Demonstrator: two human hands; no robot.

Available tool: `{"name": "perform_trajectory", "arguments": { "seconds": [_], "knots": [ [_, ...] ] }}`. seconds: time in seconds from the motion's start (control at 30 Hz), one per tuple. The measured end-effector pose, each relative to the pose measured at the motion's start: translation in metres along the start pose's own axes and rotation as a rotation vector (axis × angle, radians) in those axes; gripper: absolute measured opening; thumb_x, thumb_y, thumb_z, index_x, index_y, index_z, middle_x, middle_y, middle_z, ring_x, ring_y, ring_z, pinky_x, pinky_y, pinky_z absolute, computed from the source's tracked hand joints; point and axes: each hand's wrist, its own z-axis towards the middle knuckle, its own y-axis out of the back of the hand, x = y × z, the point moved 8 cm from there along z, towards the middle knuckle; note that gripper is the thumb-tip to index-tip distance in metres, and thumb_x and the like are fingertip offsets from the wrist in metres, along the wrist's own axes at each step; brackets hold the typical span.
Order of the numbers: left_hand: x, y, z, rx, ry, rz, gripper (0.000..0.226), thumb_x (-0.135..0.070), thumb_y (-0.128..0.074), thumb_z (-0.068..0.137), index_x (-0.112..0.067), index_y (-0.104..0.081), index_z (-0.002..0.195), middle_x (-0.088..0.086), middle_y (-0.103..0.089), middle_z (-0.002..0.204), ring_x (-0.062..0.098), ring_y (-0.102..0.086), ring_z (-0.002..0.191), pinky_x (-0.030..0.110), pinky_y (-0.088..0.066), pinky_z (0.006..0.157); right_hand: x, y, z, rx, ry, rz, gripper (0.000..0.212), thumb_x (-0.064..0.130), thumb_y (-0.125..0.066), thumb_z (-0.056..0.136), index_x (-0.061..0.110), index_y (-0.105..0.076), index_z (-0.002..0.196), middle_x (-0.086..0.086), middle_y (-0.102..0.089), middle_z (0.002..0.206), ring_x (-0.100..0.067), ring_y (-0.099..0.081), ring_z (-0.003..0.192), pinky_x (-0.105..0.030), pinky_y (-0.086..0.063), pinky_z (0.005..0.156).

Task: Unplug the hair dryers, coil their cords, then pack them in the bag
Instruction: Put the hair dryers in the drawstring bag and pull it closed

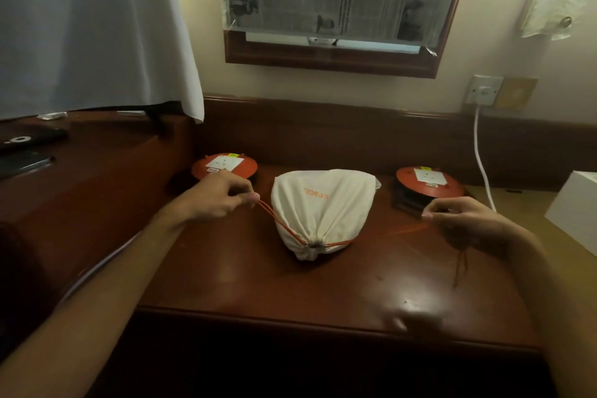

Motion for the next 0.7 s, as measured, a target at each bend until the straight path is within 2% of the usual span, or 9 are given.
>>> {"name": "perform_trajectory", "arguments": {
  "seconds": [0.07,0.17,0.23,0.3,0.43,0.5,0.57,0.63,0.7],
  "knots": [
    [0.006,-0.002,0.009,0.033,0.048,-0.115,0.023,-0.037,-0.063,0.098,-0.020,-0.073,0.087,-0.012,-0.067,0.071,-0.001,-0.061,0.065,0.019,-0.043,0.065,0.000,0.012,0.002,-0.028,0.046,0.257,0.026,0.020,-0.079,0.079,0.004,-0.068,0.098,-0.008,-0.042,0.064,-0.016,-0.037,0.047,-0.025,-0.030,0.043],
    [0.011,0.003,0.037,-0.024,0.115,-0.242,0.024,-0.043,-0.071,0.089,-0.022,-0.073,0.100,-0.006,-0.064,0.061,0.010,-0.056,0.057,0.028,-0.044,0.058,0.013,0.023,0.015,-0.086,0.170,0.573,0.041,0.023,-0.090,0.066,0.010,-0.068,0.098,-0.006,-0.055,0.067,-0.011,-0.048,0.048,-0.022,-0.042,0.042],
    [0.008,0.008,0.059,-0.053,0.153,-0.342,0.031,-0.038,-0.077,0.086,-0.021,-0.068,0.110,-0.004,-0.062,0.060,0.010,-0.054,0.055,0.029,-0.045,0.056,0.027,0.026,0.029,-0.138,0.234,0.701,0.014,0.016,-0.072,0.083,0.015,-0.070,0.097,-0.003,-0.065,0.076,-0.012,-0.058,0.061,-0.023,-0.052,0.051],
    [-0.006,0.017,0.083,-0.064,0.152,-0.383,0.033,-0.030,-0.078,0.089,-0.020,-0.064,0.118,0.002,-0.063,0.069,0.010,-0.055,0.057,0.028,-0.046,0.057,0.041,0.028,0.050,-0.175,0.254,0.781,0.021,0.006,-0.051,0.097,0.015,-0.070,0.099,-0.003,-0.072,0.085,-0.013,-0.066,0.071,-0.023,-0.058,0.063],
    [-0.044,0.035,0.139,-0.151,0.062,-0.205,0.039,-0.028,-0.075,0.093,-0.014,-0.063,0.128,0.001,-0.068,0.083,0.012,-0.065,0.074,0.031,-0.055,0.076,0.072,0.006,0.102,-0.214,0.232,0.819,0.020,0.004,-0.054,0.099,0.009,-0.065,0.114,-0.009,-0.076,0.100,-0.020,-0.075,0.091,-0.029,-0.061,0.079],
    [-0.051,0.029,0.165,-0.199,0.071,-0.034,0.044,-0.034,-0.074,0.093,-0.019,-0.060,0.132,-0.005,-0.067,0.091,0.016,-0.068,0.092,0.042,-0.052,0.097,0.077,-0.008,0.129,-0.244,0.189,0.785,0.026,0.003,-0.056,0.099,0.007,-0.061,0.124,-0.012,-0.074,0.112,-0.025,-0.074,0.104,-0.034,-0.059,0.087],
    [-0.050,0.011,0.185,-0.192,0.076,0.117,0.056,-0.046,-0.071,0.093,-0.025,-0.051,0.140,-0.006,-0.067,0.104,0.021,-0.064,0.115,0.048,-0.034,0.116,0.074,-0.026,0.154,-0.264,0.114,0.632,0.034,0.002,-0.056,0.099,0.005,-0.053,0.133,-0.016,-0.069,0.120,-0.030,-0.072,0.104,-0.038,-0.058,0.088],
    [-0.041,-0.021,0.198,-0.113,0.069,0.166,0.069,-0.055,-0.062,0.095,-0.027,-0.037,0.153,-0.001,-0.065,0.132,0.022,-0.053,0.136,0.052,-0.006,0.126,0.062,-0.042,0.172,-0.293,0.010,0.290,0.047,0.000,-0.059,0.097,0.002,-0.043,0.141,-0.021,-0.065,0.121,-0.028,-0.070,0.091,-0.038,-0.056,0.081],
    [-0.029,-0.052,0.199,-0.068,0.051,0.188,0.071,-0.059,-0.048,0.101,-0.025,-0.026,0.159,0.003,-0.047,0.157,0.021,-0.032,0.152,0.052,0.011,0.126,0.051,-0.057,0.180,-0.267,-0.054,-0.062,0.061,0.003,-0.060,0.097,0.003,-0.031,0.151,-0.020,-0.063,0.123,-0.025,-0.067,0.091,-0.038,-0.055,0.077]
  ]
}}
